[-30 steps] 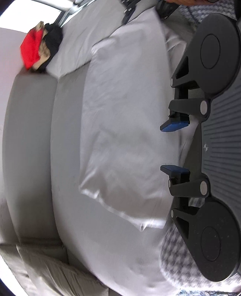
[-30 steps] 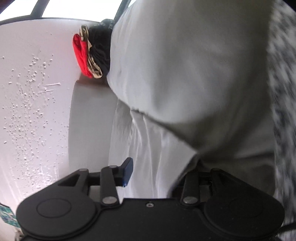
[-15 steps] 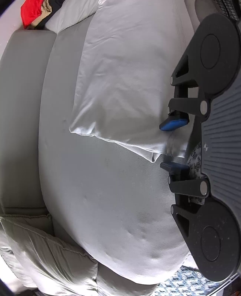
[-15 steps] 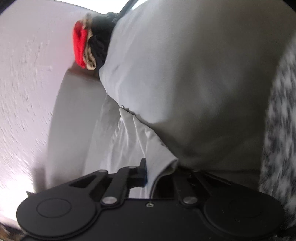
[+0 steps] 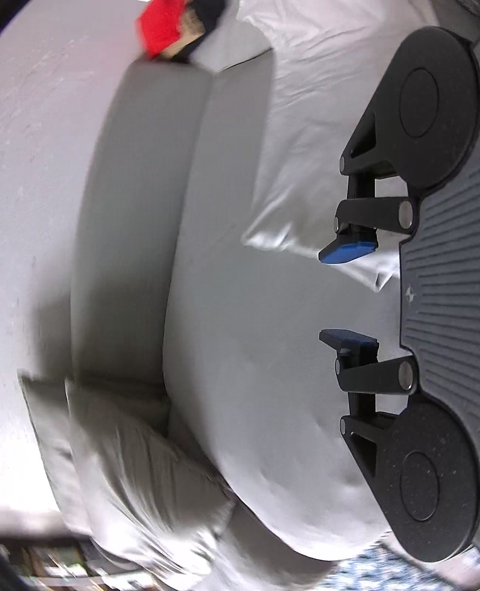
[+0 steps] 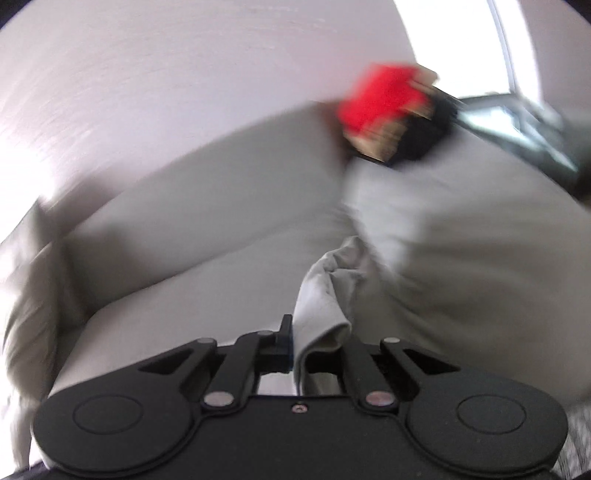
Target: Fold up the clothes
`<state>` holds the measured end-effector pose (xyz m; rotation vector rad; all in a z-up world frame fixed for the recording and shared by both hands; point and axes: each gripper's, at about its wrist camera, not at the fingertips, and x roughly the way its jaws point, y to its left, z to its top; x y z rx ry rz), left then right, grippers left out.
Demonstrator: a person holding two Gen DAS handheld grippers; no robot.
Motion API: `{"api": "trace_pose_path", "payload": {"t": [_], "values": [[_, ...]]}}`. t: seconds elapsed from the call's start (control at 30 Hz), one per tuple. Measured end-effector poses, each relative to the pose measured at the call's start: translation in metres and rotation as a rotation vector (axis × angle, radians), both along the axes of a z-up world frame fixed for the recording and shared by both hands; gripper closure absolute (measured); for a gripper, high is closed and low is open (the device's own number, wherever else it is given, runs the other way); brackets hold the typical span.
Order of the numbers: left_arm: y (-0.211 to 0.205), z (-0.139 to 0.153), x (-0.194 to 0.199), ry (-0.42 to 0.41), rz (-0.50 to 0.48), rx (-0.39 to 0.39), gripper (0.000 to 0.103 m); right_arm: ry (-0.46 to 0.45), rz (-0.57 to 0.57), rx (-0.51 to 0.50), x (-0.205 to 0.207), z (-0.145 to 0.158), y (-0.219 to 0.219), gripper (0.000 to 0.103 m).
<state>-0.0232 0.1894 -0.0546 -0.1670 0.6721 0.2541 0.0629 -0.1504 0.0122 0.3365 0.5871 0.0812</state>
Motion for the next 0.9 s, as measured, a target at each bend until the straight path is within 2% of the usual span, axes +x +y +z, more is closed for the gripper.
{"api": "trace_pose_path", "payload": {"t": [0.13,0.2,0.27,0.37,0.43,0.53,0.73,0.9], "values": [[0.023,-0.007,-0.001,0.007,0.055,-0.138,0.064,-0.083,0.209,-0.089,-0.009,0.021,0.077,0.098],[0.031,-0.010,-0.001,0.003,0.080,-0.188,0.064,-0.074,0.307,-0.118,-0.014,0.013,0.113,0.098],[0.037,-0.013,-0.001,0.001,0.099,-0.229,0.064,-0.004,0.400,-0.143,-0.014,-0.010,0.146,0.099],[0.040,-0.017,0.000,0.011,0.108,-0.255,0.064,0.166,0.493,-0.167,-0.008,-0.056,0.178,0.099],[0.041,-0.020,0.000,0.018,0.113,-0.273,0.064,0.223,0.517,-0.176,-0.011,-0.074,0.186,0.098],[0.044,-0.024,0.000,0.028,0.121,-0.300,0.064,0.240,0.515,-0.153,-0.015,-0.077,0.185,0.098],[0.048,-0.029,-0.002,0.034,0.143,-0.337,0.065,0.238,0.501,-0.021,-0.004,-0.045,0.176,0.098],[0.049,-0.028,-0.006,0.021,0.174,-0.339,0.064,0.245,0.528,-0.006,-0.002,-0.036,0.184,0.098]]}}
